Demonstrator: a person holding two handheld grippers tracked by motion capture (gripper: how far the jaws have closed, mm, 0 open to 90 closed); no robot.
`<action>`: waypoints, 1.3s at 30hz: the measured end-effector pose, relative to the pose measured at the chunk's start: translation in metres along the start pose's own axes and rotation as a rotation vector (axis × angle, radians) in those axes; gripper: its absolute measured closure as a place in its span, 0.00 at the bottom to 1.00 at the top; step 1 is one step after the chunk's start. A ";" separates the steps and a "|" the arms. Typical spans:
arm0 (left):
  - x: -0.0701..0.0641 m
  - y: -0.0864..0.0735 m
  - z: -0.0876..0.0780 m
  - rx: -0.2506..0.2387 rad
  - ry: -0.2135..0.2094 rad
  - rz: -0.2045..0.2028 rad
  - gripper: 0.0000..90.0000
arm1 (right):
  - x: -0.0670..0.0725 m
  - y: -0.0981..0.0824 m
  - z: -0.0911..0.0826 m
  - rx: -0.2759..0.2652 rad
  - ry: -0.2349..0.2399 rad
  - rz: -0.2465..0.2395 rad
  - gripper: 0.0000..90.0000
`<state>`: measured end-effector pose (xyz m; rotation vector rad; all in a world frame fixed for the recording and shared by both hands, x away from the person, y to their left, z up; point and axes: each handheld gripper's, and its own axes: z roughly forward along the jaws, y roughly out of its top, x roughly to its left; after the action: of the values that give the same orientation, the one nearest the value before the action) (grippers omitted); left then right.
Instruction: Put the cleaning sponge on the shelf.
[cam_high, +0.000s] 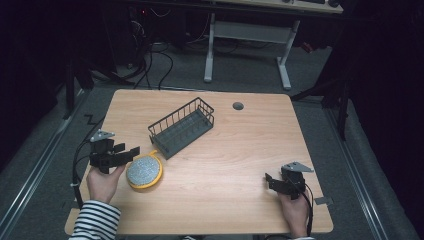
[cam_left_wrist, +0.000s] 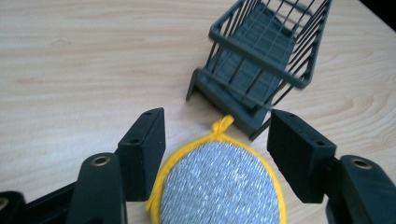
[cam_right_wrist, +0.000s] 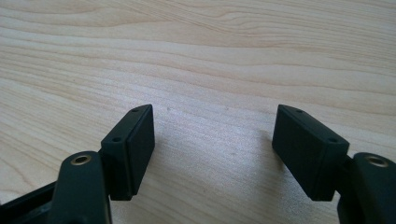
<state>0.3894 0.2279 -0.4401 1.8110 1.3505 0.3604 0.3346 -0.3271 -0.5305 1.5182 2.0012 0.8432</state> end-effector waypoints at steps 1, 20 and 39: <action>0.002 -0.007 -0.001 0.010 0.006 -0.004 0.42 | 0.000 0.000 0.000 0.000 0.000 0.000 0.33; 0.019 -0.047 0.014 0.137 0.040 -0.094 0.46 | 0.000 0.000 0.000 0.000 0.000 -0.001 0.33; 0.022 -0.059 0.031 0.223 0.010 -0.135 0.56 | 0.000 0.000 0.000 0.000 0.000 0.000 0.33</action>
<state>0.3791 0.2387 -0.5085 1.8856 1.5614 0.1520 0.3345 -0.3270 -0.5305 1.5177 2.0012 0.8431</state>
